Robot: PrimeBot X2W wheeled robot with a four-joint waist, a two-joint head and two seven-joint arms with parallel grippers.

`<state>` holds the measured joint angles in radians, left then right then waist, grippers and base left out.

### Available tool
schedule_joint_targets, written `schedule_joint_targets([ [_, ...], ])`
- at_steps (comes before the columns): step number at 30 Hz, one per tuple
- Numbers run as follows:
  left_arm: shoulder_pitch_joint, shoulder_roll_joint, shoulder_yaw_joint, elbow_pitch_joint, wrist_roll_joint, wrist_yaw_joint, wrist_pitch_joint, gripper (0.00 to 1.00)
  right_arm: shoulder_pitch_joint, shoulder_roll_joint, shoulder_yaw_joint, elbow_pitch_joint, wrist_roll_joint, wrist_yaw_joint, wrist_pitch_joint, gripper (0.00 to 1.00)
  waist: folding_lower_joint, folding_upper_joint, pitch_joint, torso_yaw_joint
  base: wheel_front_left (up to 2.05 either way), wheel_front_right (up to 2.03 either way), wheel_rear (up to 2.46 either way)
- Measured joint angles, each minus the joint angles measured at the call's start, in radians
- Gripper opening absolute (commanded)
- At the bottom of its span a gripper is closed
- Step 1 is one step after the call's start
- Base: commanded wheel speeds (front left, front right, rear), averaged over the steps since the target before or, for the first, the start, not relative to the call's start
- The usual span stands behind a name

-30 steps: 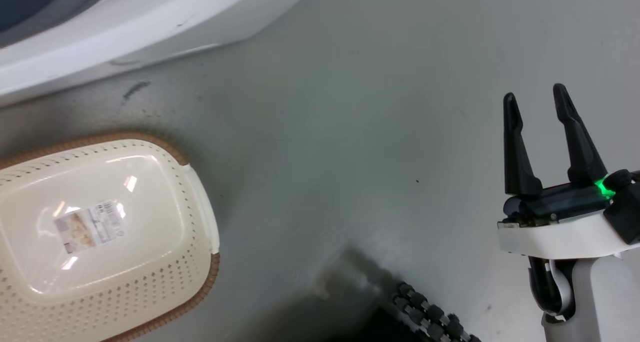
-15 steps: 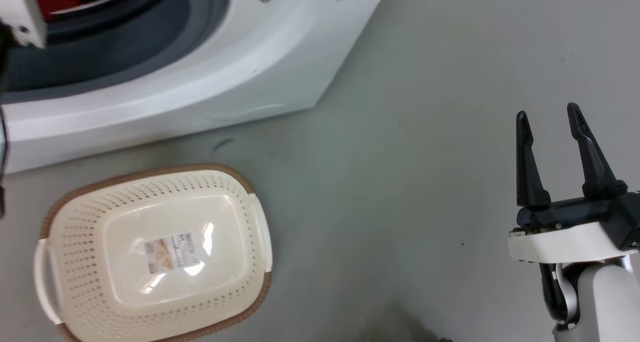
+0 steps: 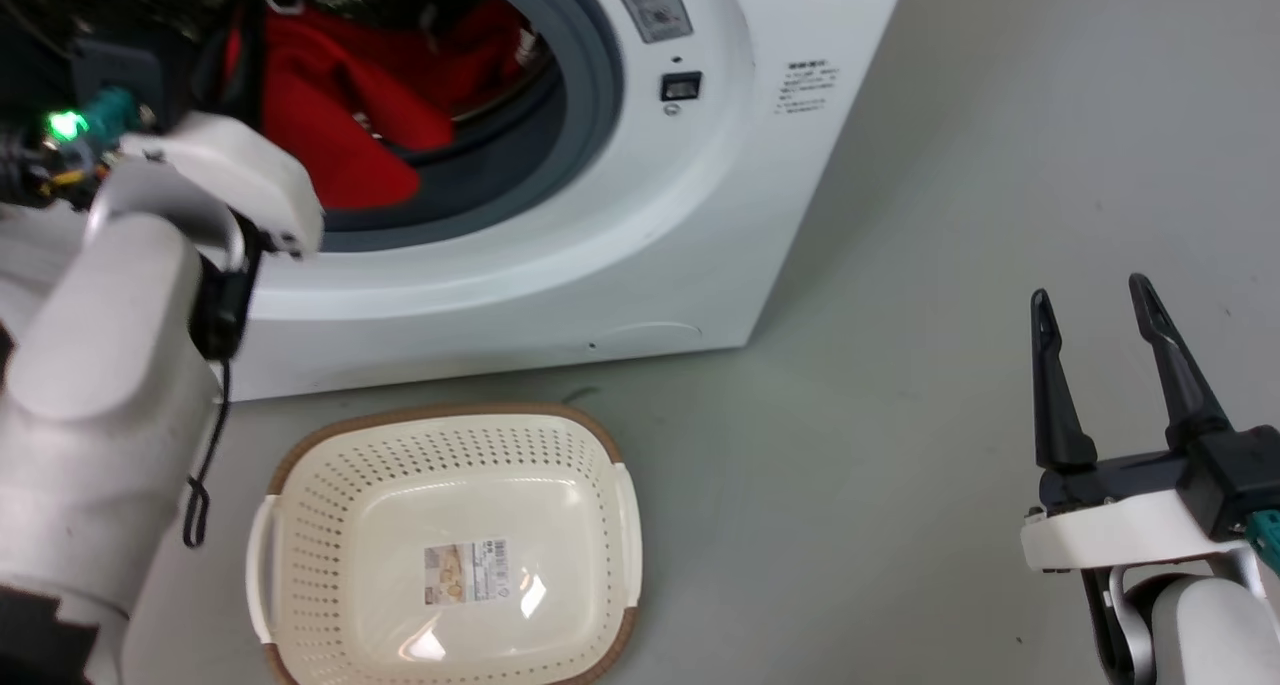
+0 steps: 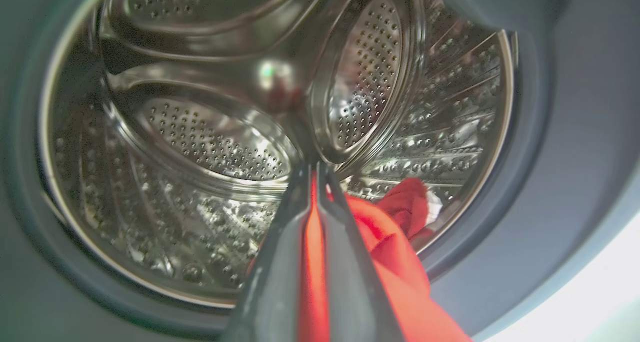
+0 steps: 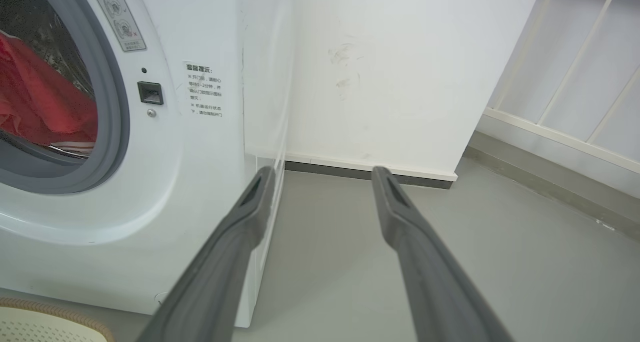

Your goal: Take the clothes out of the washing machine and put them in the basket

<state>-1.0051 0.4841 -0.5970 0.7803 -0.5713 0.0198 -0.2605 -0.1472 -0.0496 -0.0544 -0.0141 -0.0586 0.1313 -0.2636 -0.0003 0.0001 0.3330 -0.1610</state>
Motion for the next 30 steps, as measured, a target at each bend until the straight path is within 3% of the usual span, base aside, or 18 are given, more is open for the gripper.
schedule_joint_targets([
  [8,0.244,-0.018,0.147,-0.333,0.116,0.043,-0.001,0.00,0.041,0.000,0.000,0.016,-0.026,0.000,0.000,1.00,0.0001,-0.0001,-0.106,0.075,0.00,0.00,0.00],
  [11,0.370,-0.029,0.219,-0.535,0.182,0.039,-0.001,0.00,0.066,-0.001,-0.008,0.024,-0.036,0.000,0.000,1.00,0.0001,0.0000,-0.162,0.123,0.00,0.00,0.00],
  [21,0.559,-0.040,0.299,-0.831,0.215,0.032,-0.002,0.00,0.086,0.000,-0.030,0.032,-0.045,0.000,0.000,1.00,0.0002,0.0000,-0.202,0.185,0.00,0.00,0.00],
  [25,0.637,-0.035,0.287,-0.861,0.210,0.026,0.000,0.00,0.087,-0.001,-0.036,0.032,-0.047,0.000,0.000,1.00,0.0002,0.0000,-0.197,0.200,0.00,0.00,0.00],
  [30,0.711,-0.030,0.253,-0.765,0.190,0.007,0.018,0.00,0.079,0.000,-0.028,0.026,-0.056,0.000,0.000,1.00,0.0003,0.0000,-0.146,0.205,0.00,0.00,0.00],
])
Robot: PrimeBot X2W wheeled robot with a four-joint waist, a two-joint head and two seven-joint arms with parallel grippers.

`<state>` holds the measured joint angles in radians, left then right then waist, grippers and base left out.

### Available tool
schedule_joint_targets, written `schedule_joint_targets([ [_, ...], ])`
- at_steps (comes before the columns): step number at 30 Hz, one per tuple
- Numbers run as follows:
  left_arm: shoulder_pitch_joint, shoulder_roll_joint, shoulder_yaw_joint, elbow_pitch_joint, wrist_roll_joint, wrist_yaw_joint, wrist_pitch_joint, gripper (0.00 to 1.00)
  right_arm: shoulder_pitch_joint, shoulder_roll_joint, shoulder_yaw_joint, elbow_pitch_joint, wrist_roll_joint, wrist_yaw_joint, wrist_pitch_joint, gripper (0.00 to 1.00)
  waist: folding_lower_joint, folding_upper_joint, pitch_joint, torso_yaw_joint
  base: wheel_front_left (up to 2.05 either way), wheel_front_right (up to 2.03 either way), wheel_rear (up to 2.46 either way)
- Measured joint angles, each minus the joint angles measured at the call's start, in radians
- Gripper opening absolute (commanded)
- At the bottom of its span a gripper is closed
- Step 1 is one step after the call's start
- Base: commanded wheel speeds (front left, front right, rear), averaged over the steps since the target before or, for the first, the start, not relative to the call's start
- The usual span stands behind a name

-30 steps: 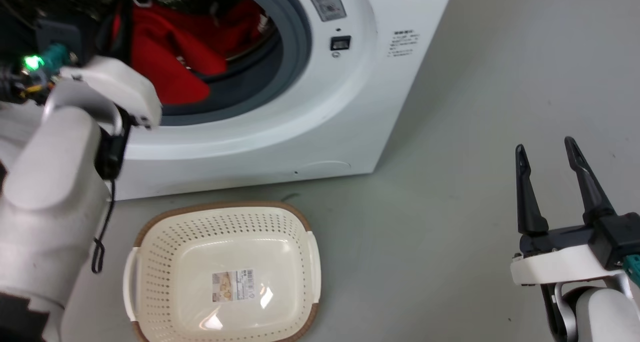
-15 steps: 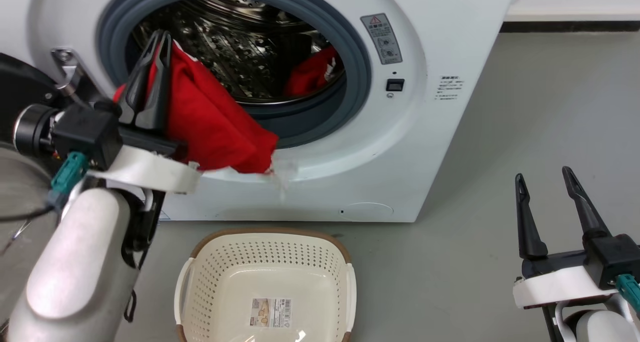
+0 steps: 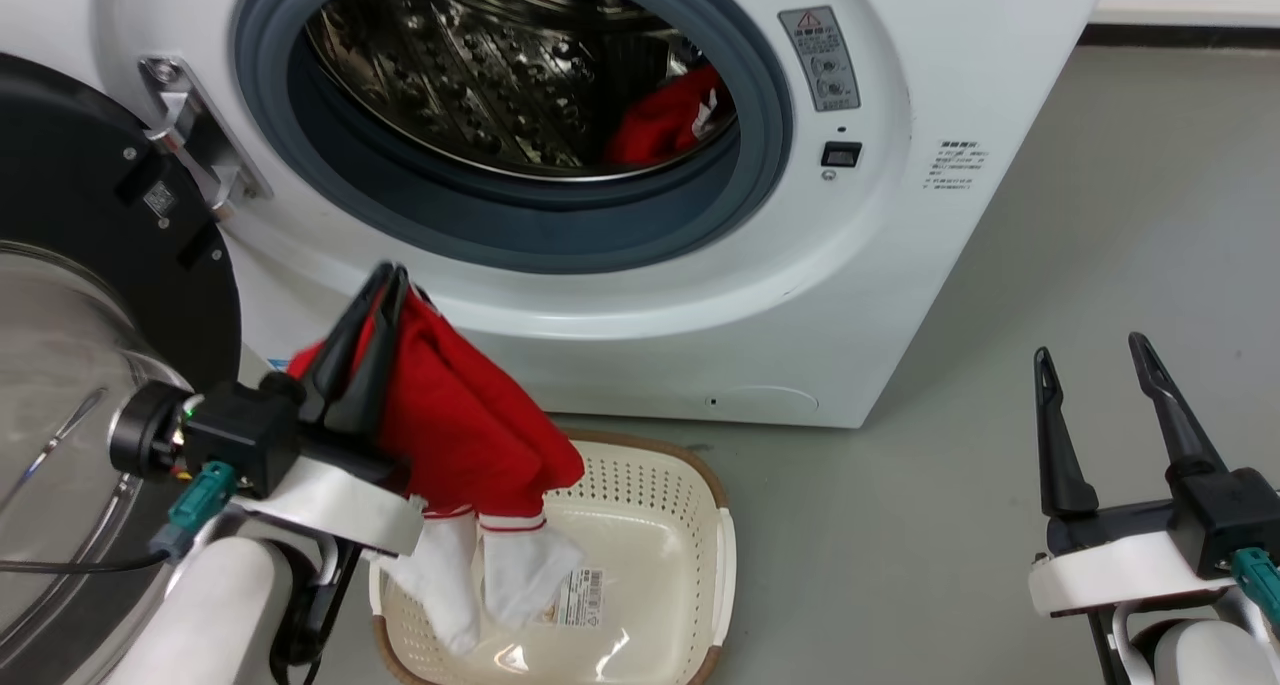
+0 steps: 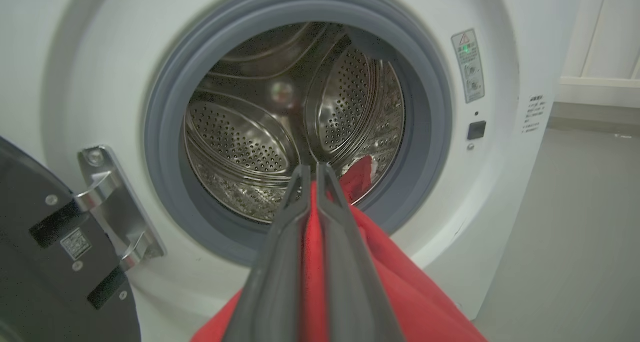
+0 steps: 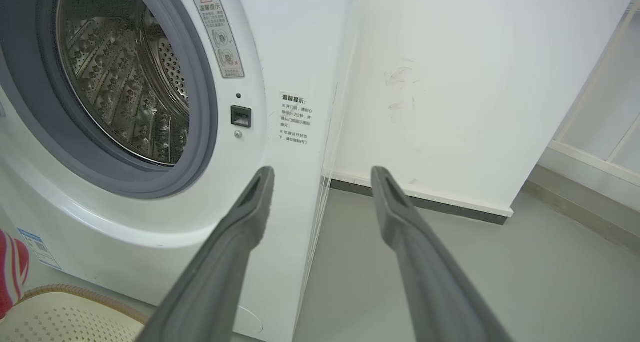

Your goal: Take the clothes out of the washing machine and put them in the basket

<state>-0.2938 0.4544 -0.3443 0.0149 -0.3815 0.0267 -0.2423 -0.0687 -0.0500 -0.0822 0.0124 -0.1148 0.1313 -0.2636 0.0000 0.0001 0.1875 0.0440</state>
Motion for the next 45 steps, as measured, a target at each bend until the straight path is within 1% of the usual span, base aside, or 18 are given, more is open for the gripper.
schedule_joint_targets([
  [3,0.015,-0.010,-0.007,0.107,-0.017,-0.010,-0.003,0.00,-0.009,0.000,0.001,-0.005,-0.006,0.000,0.000,1.00,0.0000,0.0000,0.033,-0.002,0.00,0.00,0.00],
  [7,0.016,-0.030,-0.030,0.258,-0.025,-0.044,-0.008,0.00,-0.026,0.000,-0.002,-0.016,-0.023,0.000,0.000,1.00,0.0000,0.0000,0.085,-0.009,0.00,0.00,0.00],
  [9,0.000,-0.049,-0.042,0.327,-0.023,-0.061,-0.010,0.00,-0.036,0.000,-0.007,-0.023,-0.035,0.000,0.000,1.00,0.0001,0.0000,0.113,-0.012,0.00,0.00,0.00],
  [14,-0.089,-0.093,-0.058,0.500,0.001,-0.090,-0.018,0.00,-0.062,0.000,-0.012,-0.046,-0.058,0.000,0.000,1.00,0.0001,0.0000,0.194,-0.020,0.00,0.00,0.00],
  [15,-0.089,-0.093,-0.058,0.500,0.001,-0.090,-0.018,0.00,-0.062,0.000,-0.012,-0.046,-0.058,0.000,0.000,1.00,0.0001,0.0000,0.194,-0.020,0.00,0.00,0.00],
  [16,-0.127,-0.103,-0.056,0.562,0.011,-0.098,-0.018,0.00,-0.077,0.000,-0.013,-0.060,-0.065,0.000,0.000,1.00,0.0001,0.0000,0.230,-0.023,0.00,0.00,0.00],
  [20,-0.220,-0.128,-0.041,0.686,0.030,-0.109,-0.019,0.00,-0.096,0.000,-0.020,-0.084,-0.078,0.000,0.000,1.00,0.0002,0.0000,0.312,-0.030,0.00,0.00,0.00],
  [21,-0.220,-0.128,-0.041,0.686,0.030,-0.109,-0.019,0.00,-0.096,0.000,-0.020,-0.084,-0.078,0.000,0.000,1.00,0.0002,0.0000,0.312,-0.030,0.00,0.00,0.00],
  [22,-0.258,-0.137,-0.038,0.751,0.036,-0.120,-0.019,0.00,-0.103,0.000,-0.026,-0.088,-0.084,0.000,0.000,1.00,0.0002,0.0000,0.354,-0.034,0.00,0.00,0.00],
  [25,-0.314,-0.159,-0.044,0.832,0.052,-0.133,-0.019,0.00,-0.114,-0.001,-0.031,-0.099,-0.091,0.000,0.000,1.00,0.0002,0.0000,0.414,-0.039,0.00,0.00,0.00],
  [28,-0.357,-0.177,-0.050,0.897,0.062,-0.142,-0.019,0.00,-0.123,0.000,-0.040,-0.114,-0.092,0.000,0.000,1.00,0.0002,-0.0001,0.471,-0.045,0.00,0.00,0.00],
  [29,-0.357,-0.177,-0.050,0.897,0.062,-0.142,-0.019,0.00,-0.123,0.000,-0.040,-0.114,-0.092,0.000,0.000,1.00,0.0002,-0.0001,0.471,-0.045,0.00,0.00,0.00],
  [30,-0.385,-0.191,-0.062,0.932,0.071,-0.147,-0.021,0.00,-0.130,0.000,-0.042,-0.125,-0.098,0.000,0.000,1.00,0.0002,-0.0001,0.506,-0.049,0.00,0.00,0.00],
  [33,-0.431,-0.207,-0.070,0.989,0.076,-0.150,-0.021,0.00,-0.139,0.000,-0.048,-0.145,-0.098,0.000,0.000,1.00,0.0002,-0.0001,0.557,-0.056,0.00,0.00,0.00],
  [38,-0.496,-0.215,-0.074,1.072,0.078,-0.155,-0.021,0.00,-0.155,0.000,-0.054,-0.170,-0.096,0.000,0.000,1.00,0.0002,-0.0001,0.633,-0.068,0.00,0.00,0.00],
  [45,-0.547,-0.237,-0.068,1.115,0.078,-0.156,-0.021,0.00,-0.156,0.000,-0.065,-0.182,-0.096,0.000,0.000,1.00,0.0002,-0.0001,0.702,-0.078,0.00,0.00,0.00],
])
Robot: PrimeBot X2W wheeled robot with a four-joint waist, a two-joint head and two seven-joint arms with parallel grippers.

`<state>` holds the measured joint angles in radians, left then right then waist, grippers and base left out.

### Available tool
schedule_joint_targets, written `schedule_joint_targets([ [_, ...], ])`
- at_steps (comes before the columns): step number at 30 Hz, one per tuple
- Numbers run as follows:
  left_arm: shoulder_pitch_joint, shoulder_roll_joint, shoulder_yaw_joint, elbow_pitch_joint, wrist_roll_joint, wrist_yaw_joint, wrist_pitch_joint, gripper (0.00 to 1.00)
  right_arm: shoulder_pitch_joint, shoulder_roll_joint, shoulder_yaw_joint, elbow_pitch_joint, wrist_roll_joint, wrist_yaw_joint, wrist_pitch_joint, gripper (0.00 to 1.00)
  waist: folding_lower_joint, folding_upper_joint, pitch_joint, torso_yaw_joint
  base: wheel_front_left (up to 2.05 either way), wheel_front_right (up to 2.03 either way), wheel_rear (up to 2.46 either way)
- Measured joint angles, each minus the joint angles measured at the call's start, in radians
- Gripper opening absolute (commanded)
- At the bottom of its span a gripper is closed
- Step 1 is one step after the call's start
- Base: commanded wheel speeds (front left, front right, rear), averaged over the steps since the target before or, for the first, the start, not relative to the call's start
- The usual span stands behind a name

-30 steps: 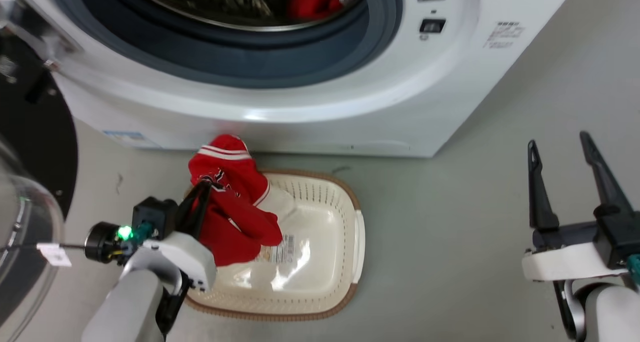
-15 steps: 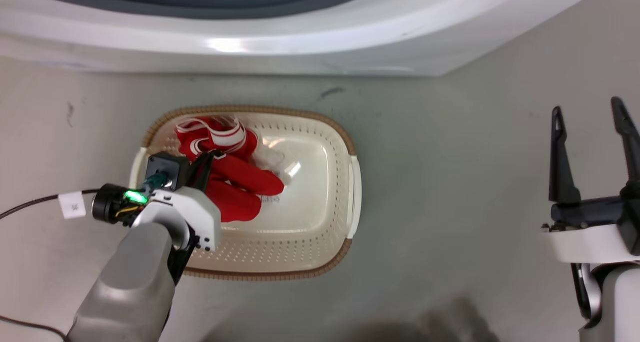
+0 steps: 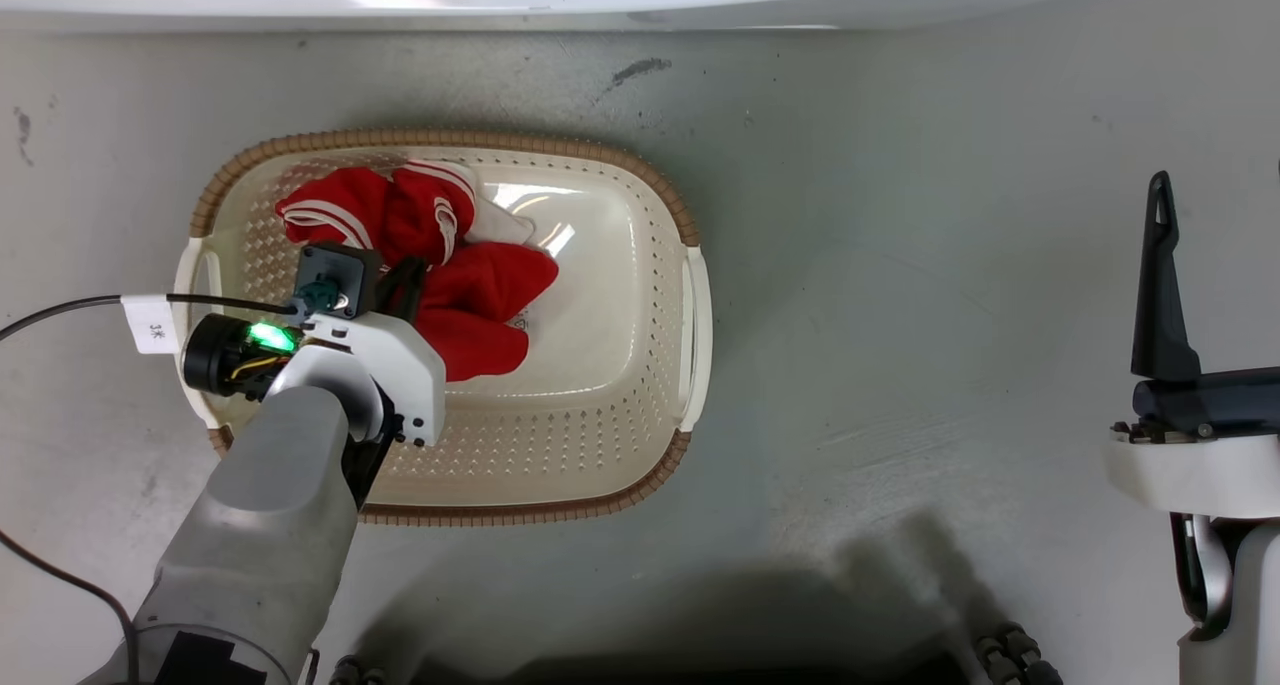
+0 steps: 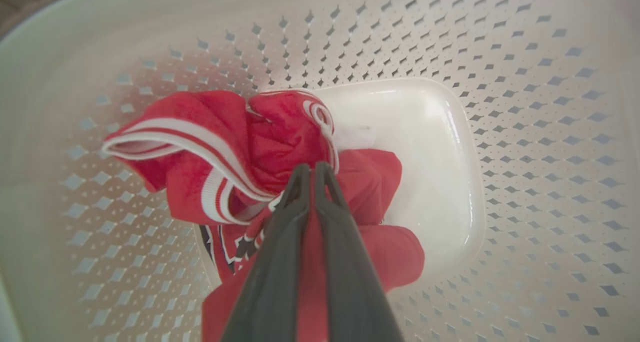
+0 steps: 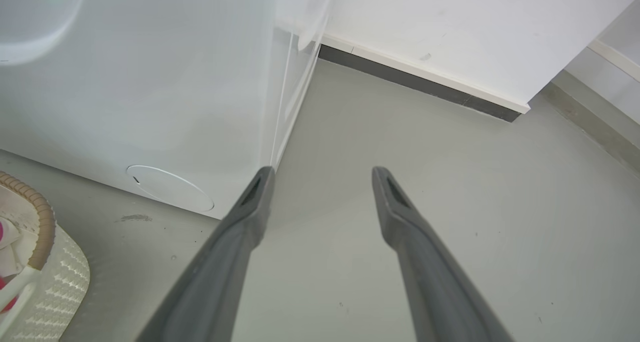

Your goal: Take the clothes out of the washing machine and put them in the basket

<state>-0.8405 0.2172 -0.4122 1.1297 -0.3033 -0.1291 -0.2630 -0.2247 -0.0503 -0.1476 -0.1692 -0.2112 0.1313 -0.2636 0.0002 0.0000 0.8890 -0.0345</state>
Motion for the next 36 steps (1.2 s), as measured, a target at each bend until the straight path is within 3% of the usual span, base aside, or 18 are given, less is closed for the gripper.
schedule_joint_targets([
  [3,0.000,-0.001,0.002,0.025,0.000,0.000,0.000,0.00,-0.002,0.000,0.001,0.001,0.000,0.000,0.000,1.00,-0.0001,0.0000,0.003,-0.002,0.00,0.00,0.00],
  [5,0.000,-0.003,0.002,0.022,0.003,0.000,0.000,0.90,-0.003,0.000,-0.002,0.006,0.000,0.000,0.000,1.00,-0.0001,0.0000,-0.004,-0.001,0.00,0.00,0.00],
  [6,0.002,-0.003,0.004,0.011,0.006,0.000,0.000,1.00,-0.003,0.000,-0.003,0.009,0.001,0.000,0.000,1.00,-0.0001,0.0000,-0.009,0.000,0.00,0.00,0.00],
  [18,0.159,0.018,0.049,-0.154,0.030,0.000,0.000,1.00,-0.021,0.000,0.005,0.090,0.020,0.000,0.000,1.00,-0.0002,0.0000,-0.165,0.007,0.00,0.00,0.00],
  [36,0.421,0.048,0.109,-0.528,0.079,-0.002,0.000,1.00,0.053,0.000,0.029,0.199,0.081,0.000,0.000,1.00,-0.0004,0.0000,-0.469,-0.006,0.00,0.00,0.00],
])
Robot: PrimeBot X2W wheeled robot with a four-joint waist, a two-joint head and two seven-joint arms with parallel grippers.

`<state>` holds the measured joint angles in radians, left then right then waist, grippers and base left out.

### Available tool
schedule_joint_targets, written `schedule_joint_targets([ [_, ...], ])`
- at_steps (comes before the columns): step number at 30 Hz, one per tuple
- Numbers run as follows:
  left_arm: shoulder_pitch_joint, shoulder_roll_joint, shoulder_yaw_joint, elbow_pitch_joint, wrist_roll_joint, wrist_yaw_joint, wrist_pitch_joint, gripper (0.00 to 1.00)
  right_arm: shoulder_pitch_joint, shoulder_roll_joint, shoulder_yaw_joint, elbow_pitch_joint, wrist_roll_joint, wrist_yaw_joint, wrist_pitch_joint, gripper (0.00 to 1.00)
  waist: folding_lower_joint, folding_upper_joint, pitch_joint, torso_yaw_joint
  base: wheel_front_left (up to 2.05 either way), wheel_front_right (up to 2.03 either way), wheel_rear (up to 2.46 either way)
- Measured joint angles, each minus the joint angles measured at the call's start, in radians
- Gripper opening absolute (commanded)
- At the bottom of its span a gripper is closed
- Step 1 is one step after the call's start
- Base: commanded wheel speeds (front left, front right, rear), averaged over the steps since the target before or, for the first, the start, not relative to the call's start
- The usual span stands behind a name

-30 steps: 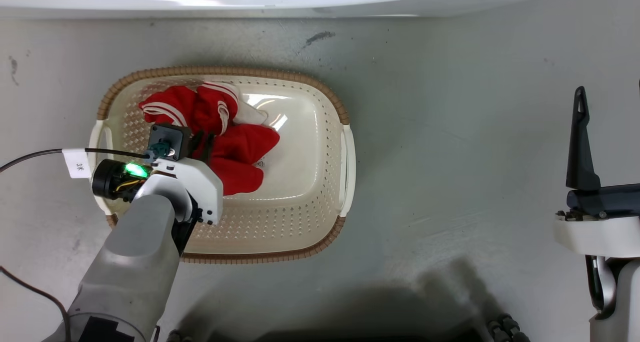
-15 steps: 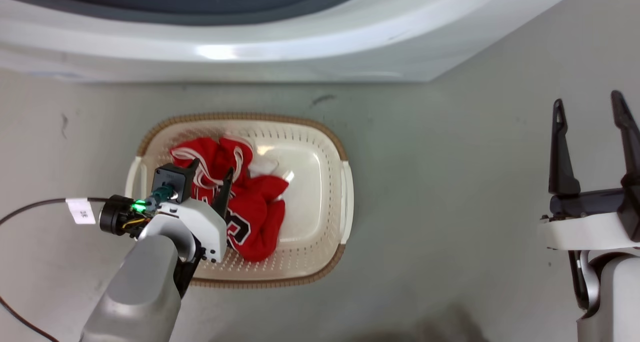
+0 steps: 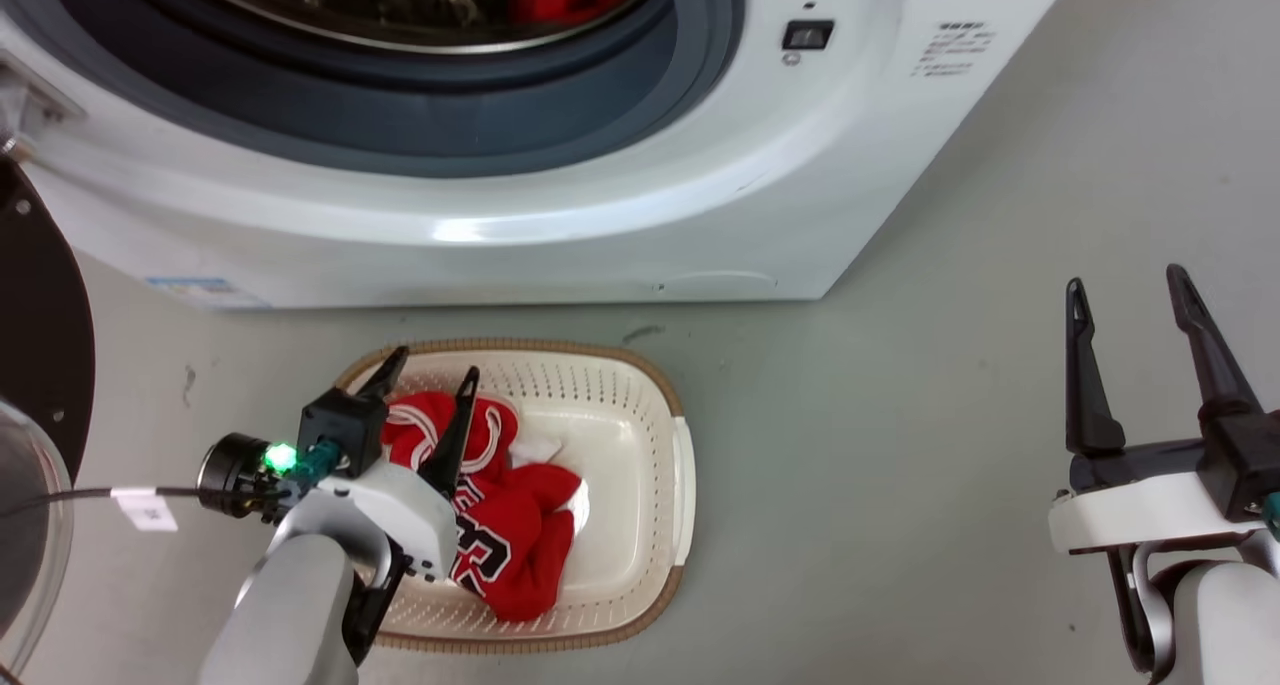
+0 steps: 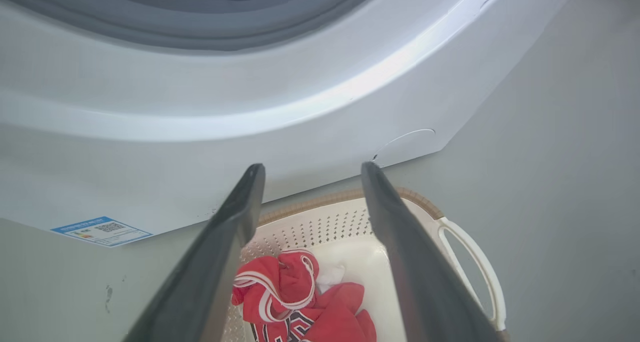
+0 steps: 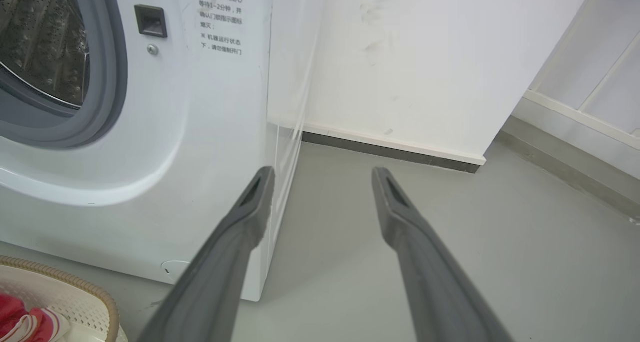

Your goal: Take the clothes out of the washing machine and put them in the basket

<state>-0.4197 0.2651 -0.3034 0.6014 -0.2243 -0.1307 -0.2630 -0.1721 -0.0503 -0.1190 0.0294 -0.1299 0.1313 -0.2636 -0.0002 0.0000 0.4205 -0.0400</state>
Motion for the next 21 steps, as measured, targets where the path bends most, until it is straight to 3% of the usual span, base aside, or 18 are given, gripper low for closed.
schedule_joint_targets([
  [5,0.024,0.021,-0.005,-0.067,-0.001,0.000,0.000,1.00,0.013,0.000,0.002,0.008,0.014,0.000,0.000,1.00,0.0000,0.0000,-0.034,-0.016,0.00,0.00,0.00],
  [13,0.007,0.098,-0.012,-0.165,-0.054,0.000,0.000,1.00,0.019,0.000,0.024,0.014,0.050,0.000,0.000,1.00,0.0000,0.0000,-0.039,-0.078,0.00,0.00,0.00],
  [14,-0.030,0.134,-0.020,-0.162,-0.074,0.000,0.002,1.00,0.019,0.000,0.027,0.016,0.063,0.000,0.000,1.00,0.0000,0.0000,-0.030,-0.096,0.00,0.00,0.00],
  [17,-0.089,0.162,-0.024,-0.163,-0.104,0.000,0.028,1.00,0.019,0.000,0.028,0.014,0.071,0.000,0.000,1.00,0.0000,0.0000,-0.014,-0.111,0.00,0.00,0.00],
  [21,-0.231,0.215,-0.064,-0.161,-0.156,0.000,0.136,1.00,0.016,0.000,0.025,0.005,0.095,0.000,0.000,1.00,0.0001,0.0000,0.031,-0.141,0.00,0.00,0.00],
])
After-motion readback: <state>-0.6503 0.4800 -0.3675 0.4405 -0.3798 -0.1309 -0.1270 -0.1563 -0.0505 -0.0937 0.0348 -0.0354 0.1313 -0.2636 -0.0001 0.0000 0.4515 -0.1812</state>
